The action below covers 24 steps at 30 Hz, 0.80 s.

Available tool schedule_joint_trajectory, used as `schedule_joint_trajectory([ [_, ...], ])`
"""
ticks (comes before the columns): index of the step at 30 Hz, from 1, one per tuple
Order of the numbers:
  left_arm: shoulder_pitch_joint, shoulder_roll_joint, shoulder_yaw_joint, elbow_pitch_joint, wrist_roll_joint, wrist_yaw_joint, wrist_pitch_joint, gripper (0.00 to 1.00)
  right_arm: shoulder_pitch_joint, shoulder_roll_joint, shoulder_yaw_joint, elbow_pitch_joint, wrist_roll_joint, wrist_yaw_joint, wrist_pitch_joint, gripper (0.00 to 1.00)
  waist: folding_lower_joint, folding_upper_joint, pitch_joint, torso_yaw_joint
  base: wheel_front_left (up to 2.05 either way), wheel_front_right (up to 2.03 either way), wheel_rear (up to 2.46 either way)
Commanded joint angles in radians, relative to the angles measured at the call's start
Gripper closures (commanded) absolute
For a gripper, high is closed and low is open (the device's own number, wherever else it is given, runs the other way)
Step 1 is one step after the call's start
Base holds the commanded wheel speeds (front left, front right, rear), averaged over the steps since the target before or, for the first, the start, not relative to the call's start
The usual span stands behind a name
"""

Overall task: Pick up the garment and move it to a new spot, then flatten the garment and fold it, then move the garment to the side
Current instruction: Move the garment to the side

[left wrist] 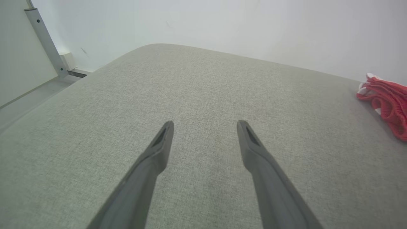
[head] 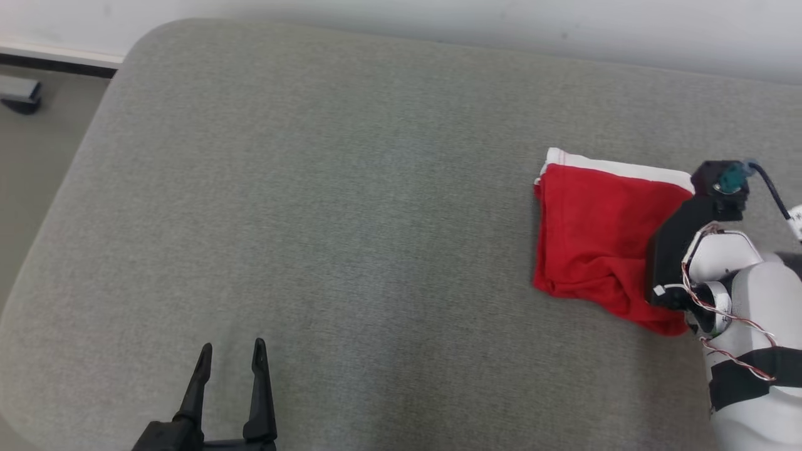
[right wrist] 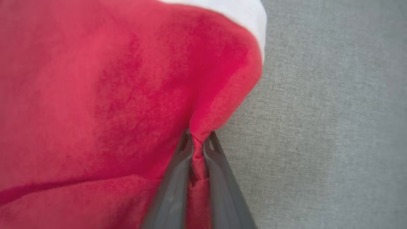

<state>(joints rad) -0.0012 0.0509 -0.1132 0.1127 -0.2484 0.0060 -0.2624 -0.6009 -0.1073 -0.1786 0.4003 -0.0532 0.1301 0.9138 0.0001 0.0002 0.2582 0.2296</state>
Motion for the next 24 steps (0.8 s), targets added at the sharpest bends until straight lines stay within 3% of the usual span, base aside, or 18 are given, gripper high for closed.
schedule_joint_trajectory([
  [1, -0.009, -0.001, 0.002, -0.005, -0.004, -0.001, -0.002, 0.0, 0.011, -0.029, 0.02, -0.009, 0.01, 0.0, 0.009, 1.0, -0.0001, -0.0002, -0.004, -0.041, 0.0, 0.0, 0.0],
  [7, -0.023, -0.001, 0.013, -0.021, 0.003, -0.006, -0.003, 0.0, -0.009, -0.19, 0.263, -0.097, 0.112, 0.0, 0.064, 1.0, -0.0001, -0.0002, -0.006, -0.134, 0.0, 0.0, 0.0],
  [13, -0.047, 0.0, 0.006, -0.043, 0.011, -0.014, -0.002, 0.0, -0.044, -0.33, 0.438, -0.184, 0.219, 0.0, 0.085, 1.0, -0.0001, -0.0002, 0.015, -0.213, 0.0, 0.0, 0.0],
  [24, -0.076, 0.0, 0.024, -0.058, 0.041, -0.03, -0.003, 0.0, -0.103, -0.541, 0.587, -0.313, 0.357, 0.0, 0.08, 1.0, -0.0001, -0.0002, 0.074, -0.331, 0.0, 0.0, 0.0],
])
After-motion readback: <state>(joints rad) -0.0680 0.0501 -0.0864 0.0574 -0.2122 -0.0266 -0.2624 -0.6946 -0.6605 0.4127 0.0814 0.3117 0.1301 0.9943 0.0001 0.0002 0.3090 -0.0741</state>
